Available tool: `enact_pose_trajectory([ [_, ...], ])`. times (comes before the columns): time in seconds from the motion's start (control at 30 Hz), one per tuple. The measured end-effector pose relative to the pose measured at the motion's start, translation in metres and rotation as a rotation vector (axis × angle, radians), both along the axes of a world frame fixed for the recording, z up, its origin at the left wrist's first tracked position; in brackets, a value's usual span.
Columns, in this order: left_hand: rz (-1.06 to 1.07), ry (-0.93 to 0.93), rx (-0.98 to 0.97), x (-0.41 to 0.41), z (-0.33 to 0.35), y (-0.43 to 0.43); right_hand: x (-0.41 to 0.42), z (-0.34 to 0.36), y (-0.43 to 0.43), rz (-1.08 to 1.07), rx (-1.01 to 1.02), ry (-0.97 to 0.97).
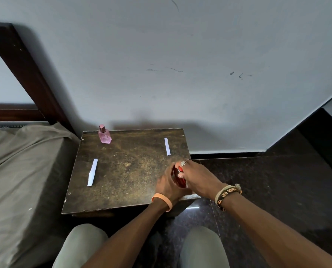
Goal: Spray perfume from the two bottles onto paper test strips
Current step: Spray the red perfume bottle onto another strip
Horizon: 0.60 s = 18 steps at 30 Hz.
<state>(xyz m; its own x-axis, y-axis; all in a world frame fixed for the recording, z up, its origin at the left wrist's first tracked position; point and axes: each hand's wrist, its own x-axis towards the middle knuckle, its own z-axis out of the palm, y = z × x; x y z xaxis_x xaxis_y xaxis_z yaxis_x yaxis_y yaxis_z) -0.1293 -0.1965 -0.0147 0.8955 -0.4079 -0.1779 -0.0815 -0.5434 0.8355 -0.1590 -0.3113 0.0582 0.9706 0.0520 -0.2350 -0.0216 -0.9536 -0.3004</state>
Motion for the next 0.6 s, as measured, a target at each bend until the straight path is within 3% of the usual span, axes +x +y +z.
enact_pose_trajectory([
  [0.3,-0.027,-0.170,0.130,0.020,-0.004,0.006,0.002,-0.001,-0.003,-0.017,0.048,-0.047],
  [0.47,-0.030,-0.161,0.124,0.023,-0.008,0.005,0.007,-0.004,0.004,0.211,-0.219,-0.072],
  [0.6,0.002,-0.154,0.122,0.022,-0.007,0.005,0.011,-0.001,0.005,0.117,-0.116,-0.064],
])
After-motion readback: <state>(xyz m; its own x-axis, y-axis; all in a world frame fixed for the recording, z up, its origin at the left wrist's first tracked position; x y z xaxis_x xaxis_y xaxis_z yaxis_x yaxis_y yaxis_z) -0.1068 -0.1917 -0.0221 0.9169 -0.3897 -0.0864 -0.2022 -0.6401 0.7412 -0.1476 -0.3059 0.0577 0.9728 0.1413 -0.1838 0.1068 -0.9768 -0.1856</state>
